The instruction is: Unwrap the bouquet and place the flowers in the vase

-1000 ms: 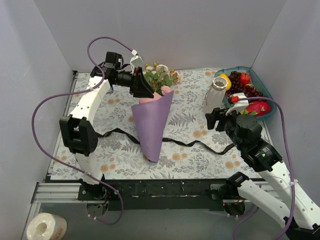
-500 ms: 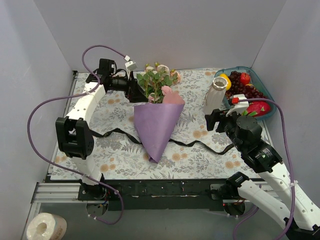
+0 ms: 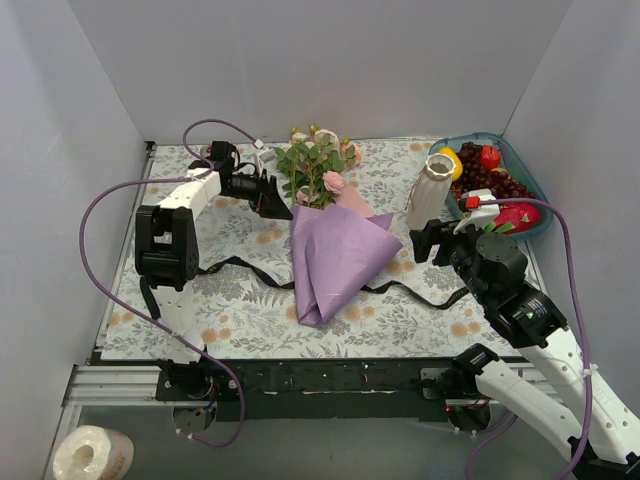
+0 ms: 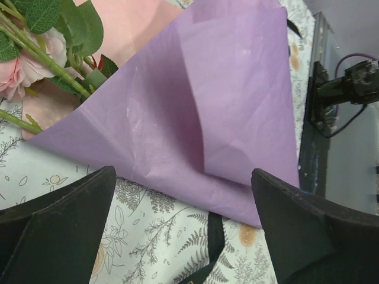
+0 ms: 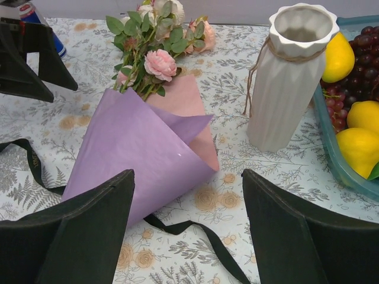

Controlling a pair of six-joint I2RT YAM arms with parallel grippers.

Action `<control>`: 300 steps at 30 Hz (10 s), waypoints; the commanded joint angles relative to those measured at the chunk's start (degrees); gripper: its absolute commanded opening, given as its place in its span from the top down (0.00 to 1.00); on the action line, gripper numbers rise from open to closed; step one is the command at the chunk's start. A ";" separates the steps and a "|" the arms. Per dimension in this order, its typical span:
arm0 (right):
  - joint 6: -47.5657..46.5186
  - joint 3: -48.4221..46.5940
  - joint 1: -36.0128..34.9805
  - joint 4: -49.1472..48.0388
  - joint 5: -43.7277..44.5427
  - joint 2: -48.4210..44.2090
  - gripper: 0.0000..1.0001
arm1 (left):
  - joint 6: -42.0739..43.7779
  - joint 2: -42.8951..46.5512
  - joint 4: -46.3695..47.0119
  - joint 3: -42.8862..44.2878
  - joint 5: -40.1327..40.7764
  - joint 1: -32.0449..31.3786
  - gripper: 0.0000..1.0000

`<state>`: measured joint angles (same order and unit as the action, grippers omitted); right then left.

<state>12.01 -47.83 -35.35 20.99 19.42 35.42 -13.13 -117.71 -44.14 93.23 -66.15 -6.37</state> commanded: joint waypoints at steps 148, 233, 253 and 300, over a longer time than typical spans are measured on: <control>7.49 12.31 2.90 -15.87 -8.84 8.08 0.10 | -18.51 10.47 14.97 11.57 23.07 -19.66 0.02; 5.30 -40.04 -28.89 -21.53 -23.72 75.04 0.40 | -23.62 43.53 16.63 -6.92 53.14 3.73 0.02; -0.67 -37.89 -23.64 -12.80 -24.87 60.05 0.02 | -22.47 41.60 15.66 -6.22 49.28 6.28 0.02; 0.73 10.30 6.88 -32.59 -38.57 51.50 0.11 | -5.86 36.67 6.79 -25.12 18.34 6.28 0.02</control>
<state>11.81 -37.63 -29.10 -7.55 -16.84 86.04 -19.40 -84.18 -37.76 69.23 -47.37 -0.23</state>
